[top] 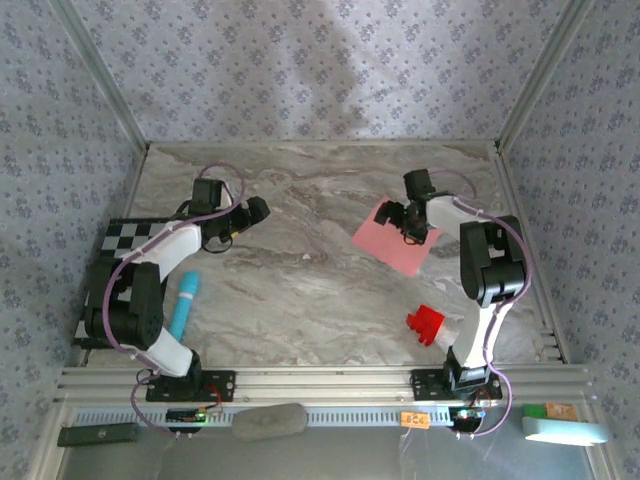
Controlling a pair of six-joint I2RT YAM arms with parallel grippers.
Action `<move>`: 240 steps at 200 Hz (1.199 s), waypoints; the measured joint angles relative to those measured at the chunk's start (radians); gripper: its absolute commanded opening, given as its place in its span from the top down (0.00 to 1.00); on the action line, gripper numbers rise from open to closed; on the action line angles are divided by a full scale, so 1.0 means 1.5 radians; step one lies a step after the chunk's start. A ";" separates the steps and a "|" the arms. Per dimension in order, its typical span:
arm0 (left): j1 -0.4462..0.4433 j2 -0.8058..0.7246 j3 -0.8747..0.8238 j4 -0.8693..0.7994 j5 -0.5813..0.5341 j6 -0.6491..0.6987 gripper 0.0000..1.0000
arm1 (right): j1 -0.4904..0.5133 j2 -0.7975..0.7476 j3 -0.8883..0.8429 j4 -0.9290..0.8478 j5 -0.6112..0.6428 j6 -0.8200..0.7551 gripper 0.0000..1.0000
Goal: Fold a paper plane with a square sheet of paper (pick it up from the middle)
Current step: Move the square sheet of paper to the center of the table, then first fold the square sheet of paper in half at the center of the table.
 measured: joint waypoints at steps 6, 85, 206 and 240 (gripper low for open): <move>-0.004 0.000 0.000 -0.003 -0.002 -0.001 0.00 | 0.012 0.000 0.000 0.000 0.000 0.008 0.06; -0.016 0.002 0.021 -0.038 -0.023 -0.011 0.00 | 0.258 0.037 0.036 0.033 -0.066 0.094 0.19; -0.205 0.097 0.205 -0.290 -0.161 0.037 0.00 | 0.088 -0.212 -0.047 -0.001 -0.039 0.067 0.00; -0.301 0.188 0.283 -0.375 -0.200 0.036 0.02 | 0.031 -0.217 -0.112 -0.013 -0.004 0.043 0.00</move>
